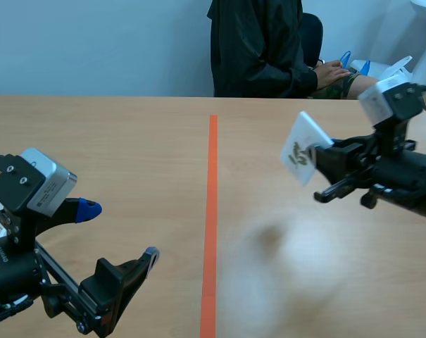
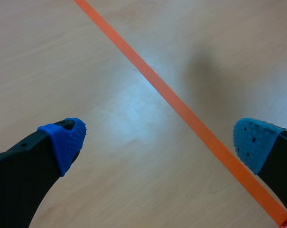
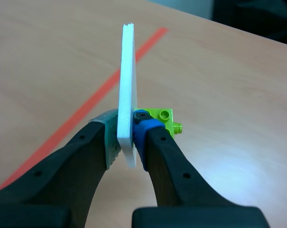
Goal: Sort the leaf by its shape. The table is split by an orange tape line. A compound leaf with several leaflets goes to the left side, a simple leaf with one blade goes to the right side. Return to the home posture when a red brick is placed on the table.
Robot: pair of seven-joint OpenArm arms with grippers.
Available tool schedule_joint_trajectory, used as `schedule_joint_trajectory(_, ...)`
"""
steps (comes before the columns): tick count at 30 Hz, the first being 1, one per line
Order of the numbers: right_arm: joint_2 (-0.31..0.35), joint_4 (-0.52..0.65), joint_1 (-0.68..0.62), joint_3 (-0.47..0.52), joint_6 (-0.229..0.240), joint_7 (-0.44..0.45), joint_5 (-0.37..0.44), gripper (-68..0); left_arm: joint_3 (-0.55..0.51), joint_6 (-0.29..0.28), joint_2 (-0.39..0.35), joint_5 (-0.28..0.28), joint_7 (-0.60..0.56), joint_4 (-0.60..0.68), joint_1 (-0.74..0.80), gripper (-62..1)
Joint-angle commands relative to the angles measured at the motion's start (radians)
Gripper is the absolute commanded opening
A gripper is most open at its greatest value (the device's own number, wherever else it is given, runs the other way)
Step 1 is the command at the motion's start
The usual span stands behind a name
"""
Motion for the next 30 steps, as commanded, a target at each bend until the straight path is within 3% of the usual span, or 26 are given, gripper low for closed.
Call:
schedule_joint_trajectory(1, 0.013, 0.002, 0.015, 0.038, -0.010, -0.014, 0.038, -66.2, -0.005, -0.003, 0.002, -0.010, -0.014, 0.027, 0.003, 1.4)
schedule_joint_trajectory(5, 0.014, -0.023, 0.025, 0.127, -0.112, -0.057, 0.082, -66.2, -0.005, -0.003, 0.002, -0.011, -0.014, 0.027, 0.003, 1.4)
schedule_joint_trajectory(9, 0.014, -0.119, 0.074, 0.146, -0.186, -0.056, 0.087, -66.2, -0.005, -0.003, 0.002, -0.011, -0.014, 0.027, 0.003, 1.4)
schedule_joint_trajectory(19, 0.013, -0.417, 0.259, 0.145, -0.204, 0.016, 0.066, -66.2, -0.005, -0.002, 0.002, -0.010, -0.014, 0.027, 0.003, 1.4)
schedule_joint_trajectory(23, 0.013, -0.510, 0.303, 0.138, -0.230, 0.066, 0.002, -66.2, -0.005, -0.002, 0.002, -0.010, -0.014, 0.027, 0.003, 1.4)
schedule_joint_trajectory(27, 0.013, -0.581, 0.319, 0.138, -0.269, 0.080, -0.014, -66.2, -0.005, -0.002, 0.002, -0.010, -0.014, 0.027, 0.003, 1.4)
schedule_joint_trajectory(30, 0.013, -0.608, 0.318, 0.138, -0.271, 0.082, -0.029, -65.3, -0.005, -0.002, 0.002, -0.010, -0.014, 0.027, 0.003, 1.4)
